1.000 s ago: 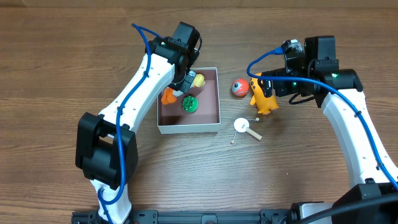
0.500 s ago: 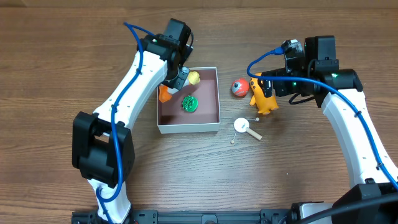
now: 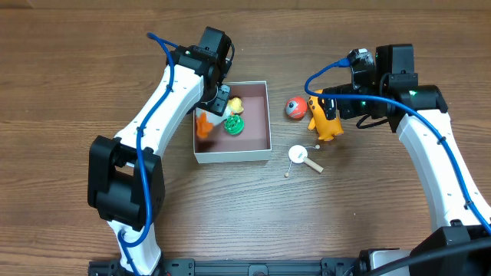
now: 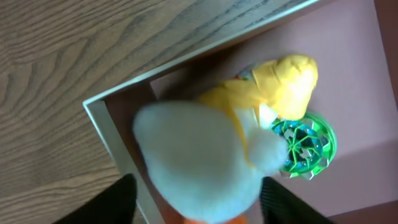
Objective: Pack container
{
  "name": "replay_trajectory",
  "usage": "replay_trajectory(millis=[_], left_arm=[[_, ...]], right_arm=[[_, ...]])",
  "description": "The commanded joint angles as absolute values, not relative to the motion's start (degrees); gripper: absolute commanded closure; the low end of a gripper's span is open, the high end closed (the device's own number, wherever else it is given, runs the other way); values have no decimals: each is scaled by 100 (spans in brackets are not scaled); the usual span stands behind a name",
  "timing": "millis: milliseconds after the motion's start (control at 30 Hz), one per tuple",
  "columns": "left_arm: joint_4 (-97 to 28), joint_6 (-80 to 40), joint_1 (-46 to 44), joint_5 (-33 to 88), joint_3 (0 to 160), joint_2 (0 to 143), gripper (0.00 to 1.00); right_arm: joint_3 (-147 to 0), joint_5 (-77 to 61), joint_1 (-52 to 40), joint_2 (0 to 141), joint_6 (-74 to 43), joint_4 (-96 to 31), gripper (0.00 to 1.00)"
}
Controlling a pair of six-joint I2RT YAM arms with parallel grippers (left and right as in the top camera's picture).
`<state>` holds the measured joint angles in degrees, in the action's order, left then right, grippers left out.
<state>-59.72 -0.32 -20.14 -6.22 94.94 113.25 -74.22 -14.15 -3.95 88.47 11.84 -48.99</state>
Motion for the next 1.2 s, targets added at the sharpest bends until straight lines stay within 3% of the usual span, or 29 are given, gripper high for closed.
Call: replay_trajectory(millis=[0,300,433,467,533,733,1167], left_arm=[[-5929,-187,-1990,-576,9467,11279,34],[-6364,-788,-1984,-620,10514,11233,31],[-6650,-1839,-1927,-856,11059,11148,28],[-6711,-2112,-1887,-939,11111,11131,24],[-6812,-2630,-1776,-1081,11122,11120,0],[-7240,-3625,-1125,-1017,11072,11124,0],[-7474,-3621,-414,-701,11072,11124,0]], right_arm=[[-7500,-1398,-401,8871,1203,-4869,0],[-7500,-1400,-401,8871,1203,-4869,0],[-7500,-1400,-401,8871,1203,-4869,0],[-7500,-1400,-401,8871,1203,-4869,0],[-7500,-1400,-401,8871,1203,-4869,0],[-7500,-1398,-401,8871,1203,-4869,0],[-7500,-1400,-401,8871,1203,-4869,0]])
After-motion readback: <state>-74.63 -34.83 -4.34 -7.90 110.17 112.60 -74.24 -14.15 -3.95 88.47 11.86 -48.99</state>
